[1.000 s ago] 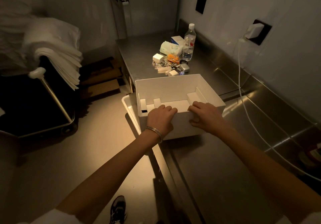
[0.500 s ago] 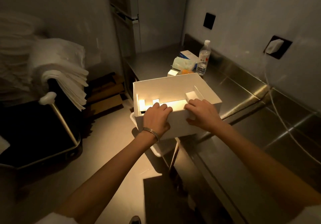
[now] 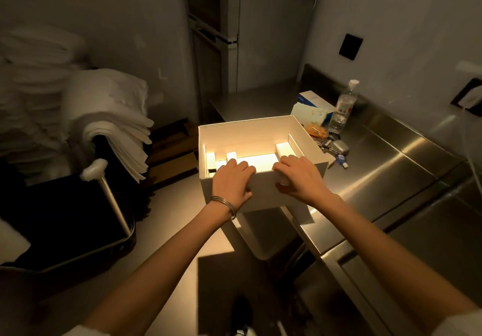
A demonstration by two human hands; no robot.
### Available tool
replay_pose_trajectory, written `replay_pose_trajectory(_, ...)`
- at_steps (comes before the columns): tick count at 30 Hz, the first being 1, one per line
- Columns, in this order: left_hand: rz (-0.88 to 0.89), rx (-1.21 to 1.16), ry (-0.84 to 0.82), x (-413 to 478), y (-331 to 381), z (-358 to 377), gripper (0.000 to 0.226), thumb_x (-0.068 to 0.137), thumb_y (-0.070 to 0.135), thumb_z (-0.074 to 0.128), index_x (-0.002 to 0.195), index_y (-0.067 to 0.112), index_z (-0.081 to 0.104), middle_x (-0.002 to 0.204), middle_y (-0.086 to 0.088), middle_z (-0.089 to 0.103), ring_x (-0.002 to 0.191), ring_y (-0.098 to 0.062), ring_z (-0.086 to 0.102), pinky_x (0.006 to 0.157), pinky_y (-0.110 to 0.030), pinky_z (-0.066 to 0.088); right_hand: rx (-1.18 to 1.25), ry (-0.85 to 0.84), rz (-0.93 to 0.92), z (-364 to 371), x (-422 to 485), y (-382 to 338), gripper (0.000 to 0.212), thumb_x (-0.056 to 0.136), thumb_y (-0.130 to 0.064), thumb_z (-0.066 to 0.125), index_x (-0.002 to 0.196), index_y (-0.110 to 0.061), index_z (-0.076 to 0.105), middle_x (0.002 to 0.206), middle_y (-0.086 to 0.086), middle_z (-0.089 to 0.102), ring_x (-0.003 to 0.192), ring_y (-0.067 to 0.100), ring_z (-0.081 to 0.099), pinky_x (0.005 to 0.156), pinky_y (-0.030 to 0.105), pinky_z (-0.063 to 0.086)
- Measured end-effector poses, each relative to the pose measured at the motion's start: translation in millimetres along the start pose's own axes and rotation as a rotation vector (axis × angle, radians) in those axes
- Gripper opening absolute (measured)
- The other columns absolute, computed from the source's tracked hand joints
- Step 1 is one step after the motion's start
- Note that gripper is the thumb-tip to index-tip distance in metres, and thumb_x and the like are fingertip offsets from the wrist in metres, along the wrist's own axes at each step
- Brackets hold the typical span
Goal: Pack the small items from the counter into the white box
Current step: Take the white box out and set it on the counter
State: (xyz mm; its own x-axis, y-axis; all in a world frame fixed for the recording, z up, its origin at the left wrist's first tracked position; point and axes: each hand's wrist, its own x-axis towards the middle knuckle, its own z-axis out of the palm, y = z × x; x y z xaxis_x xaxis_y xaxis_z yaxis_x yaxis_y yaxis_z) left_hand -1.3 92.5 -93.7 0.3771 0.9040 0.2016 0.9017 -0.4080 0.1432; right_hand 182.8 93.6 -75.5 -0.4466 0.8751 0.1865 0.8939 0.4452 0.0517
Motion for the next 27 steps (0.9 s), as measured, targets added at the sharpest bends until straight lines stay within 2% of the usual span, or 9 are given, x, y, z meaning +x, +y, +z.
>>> replay_pose_trajectory(4,-0.01,0.038,-0.014,39.0,-26.9,9.3,0.037,0.086,0.038,0.056,0.118,0.022,0.048,0.119,0.0,0.053,0.107,-0.018,0.044,0.086,-0.028,0.041,0.011,-0.003,-0.015,19.6,45.5,17.4,0.035,0.064,-0.02,0.081,0.093,-0.012,0.062,0.089,0.011,0.065,0.08,0.028,0.062,0.066,0.031,0.045)
replay_pose_trajectory(13,-0.008,0.081,0.009,143.1,-84.6,25.8,0.036,0.085,0.035,0.06,0.117,0.02,0.052,0.119,-0.001,0.056,0.107,-0.02,0.046,0.085,-0.028,0.041,0.08,0.001,0.012,53.4,153.9,60.0,0.038,0.08,-0.028,0.069,0.112,-0.011,0.057,0.116,0.012,0.059,0.106,0.03,0.054,0.087,0.037,0.041)
replay_pose_trajectory(17,0.007,0.093,0.042,175.5,-112.0,31.8,0.037,0.068,0.029,0.079,0.099,0.015,0.064,0.098,-0.006,0.066,0.089,-0.025,0.056,0.069,-0.032,0.048,0.07,-0.004,0.028,70.9,193.5,67.4,0.039,0.077,-0.026,0.073,0.11,-0.01,0.058,0.112,0.013,0.061,0.102,0.032,0.057,0.083,0.039,0.044)
replay_pose_trajectory(27,0.172,0.082,-0.046,274.6,-192.7,62.5,0.043,0.049,0.019,0.088,0.084,0.014,0.065,0.079,-0.006,0.066,0.07,-0.026,0.057,0.052,-0.03,0.045,0.058,-0.015,0.2,113.2,291.5,81.2,0.032,0.078,-0.022,0.072,0.106,-0.011,0.06,0.109,0.012,0.063,0.1,0.03,0.058,0.081,0.038,0.045)
